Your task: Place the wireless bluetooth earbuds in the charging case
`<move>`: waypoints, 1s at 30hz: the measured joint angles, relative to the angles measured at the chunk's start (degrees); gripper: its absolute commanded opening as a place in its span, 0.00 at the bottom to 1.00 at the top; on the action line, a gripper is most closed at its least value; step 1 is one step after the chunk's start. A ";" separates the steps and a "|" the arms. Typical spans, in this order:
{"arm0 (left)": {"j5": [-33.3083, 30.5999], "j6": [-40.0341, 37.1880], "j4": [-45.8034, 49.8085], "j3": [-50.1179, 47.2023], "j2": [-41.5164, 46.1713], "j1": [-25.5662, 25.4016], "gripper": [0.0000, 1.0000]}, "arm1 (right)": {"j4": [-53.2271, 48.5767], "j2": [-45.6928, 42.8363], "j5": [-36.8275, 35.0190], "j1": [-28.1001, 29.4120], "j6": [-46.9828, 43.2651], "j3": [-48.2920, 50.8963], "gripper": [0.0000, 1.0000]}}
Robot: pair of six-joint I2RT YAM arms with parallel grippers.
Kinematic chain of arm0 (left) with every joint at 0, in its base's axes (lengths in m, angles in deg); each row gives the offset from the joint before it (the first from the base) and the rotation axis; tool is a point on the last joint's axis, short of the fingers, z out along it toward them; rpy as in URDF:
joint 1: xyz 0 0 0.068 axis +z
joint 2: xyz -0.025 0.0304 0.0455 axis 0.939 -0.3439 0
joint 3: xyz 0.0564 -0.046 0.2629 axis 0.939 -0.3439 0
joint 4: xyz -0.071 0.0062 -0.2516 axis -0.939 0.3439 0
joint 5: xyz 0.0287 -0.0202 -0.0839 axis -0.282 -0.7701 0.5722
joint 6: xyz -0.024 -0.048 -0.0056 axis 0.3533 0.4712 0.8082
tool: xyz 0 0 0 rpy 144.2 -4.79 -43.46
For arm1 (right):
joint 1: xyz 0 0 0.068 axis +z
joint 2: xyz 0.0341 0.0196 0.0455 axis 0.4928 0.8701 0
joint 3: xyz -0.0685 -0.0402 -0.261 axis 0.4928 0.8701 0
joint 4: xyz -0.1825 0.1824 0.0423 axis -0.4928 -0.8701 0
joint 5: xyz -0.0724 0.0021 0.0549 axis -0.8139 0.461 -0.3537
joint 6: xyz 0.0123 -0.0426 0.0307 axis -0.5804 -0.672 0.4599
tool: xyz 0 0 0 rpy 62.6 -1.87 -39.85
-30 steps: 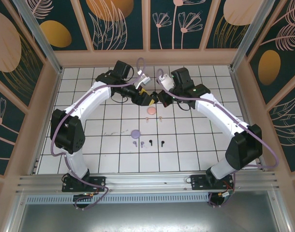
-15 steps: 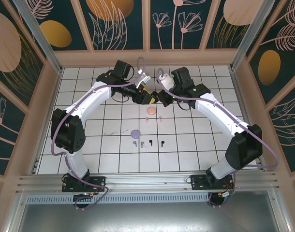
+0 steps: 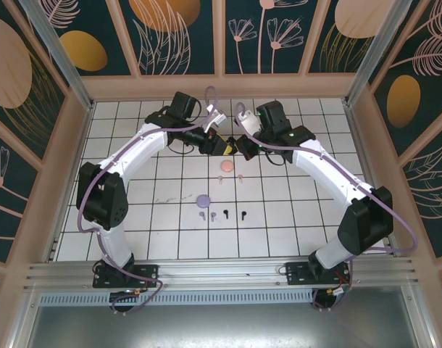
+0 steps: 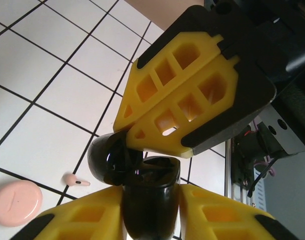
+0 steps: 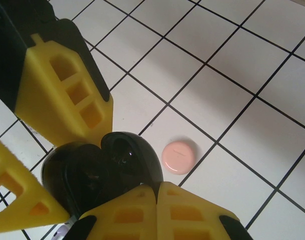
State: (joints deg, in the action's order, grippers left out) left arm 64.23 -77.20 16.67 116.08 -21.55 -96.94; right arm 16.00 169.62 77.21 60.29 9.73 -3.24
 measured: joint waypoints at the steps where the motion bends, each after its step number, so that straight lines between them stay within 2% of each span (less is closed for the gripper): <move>1: 0.22 0.09 -0.07 -0.02 0.00 0.00 0.26 | 0.02 0.00 0.07 0.00 -0.02 0.00 0.00; 7: 0.76 0.50 -0.59 -0.50 0.00 0.07 0.00 | -0.07 0.00 0.04 0.00 0.13 0.00 0.00; 9: 0.94 0.52 -1.22 -0.92 0.00 0.11 0.00 | -0.07 0.00 -0.13 -0.02 0.28 0.00 0.10; 11: 1.27 0.92 -2.86 -1.97 0.09 0.13 0.00 | -0.09 0.00 -0.39 -0.02 0.87 0.00 0.26; 13: 0.92 1.90 -5.38 -4.37 0.72 0.13 0.00 | 0.28 -0.07 -0.33 -0.35 1.86 0.00 0.36; 16: -0.42 4.76 -10.47 -9.57 2.38 0.11 0.00 | 1.62 -2.08 0.70 -1.05 3.87 0.90 0.46; 23: -5.92 12.83 -25.38 -19.63 9.77 1.33 0.00 | 3.63 -17.00 1.49 -0.90 11.02 13.40 0.50; 26: -9.29 16.09 -32.83 -23.45 13.92 1.88 0.00 | 4.79 -20.98 -0.63 2.60 17.20 20.28 0.50; 30: -14.75 19.45 -42.82 -29.11 18.71 1.88 0.00 | 5.68 -20.65 -5.14 9.03 27.47 28.00 0.50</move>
State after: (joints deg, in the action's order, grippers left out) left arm 49.47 -57.74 -26.15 86.96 -2.84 -95.06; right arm 21.69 148.96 72.08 69.32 37.21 24.76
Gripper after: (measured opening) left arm 0.209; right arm 0.499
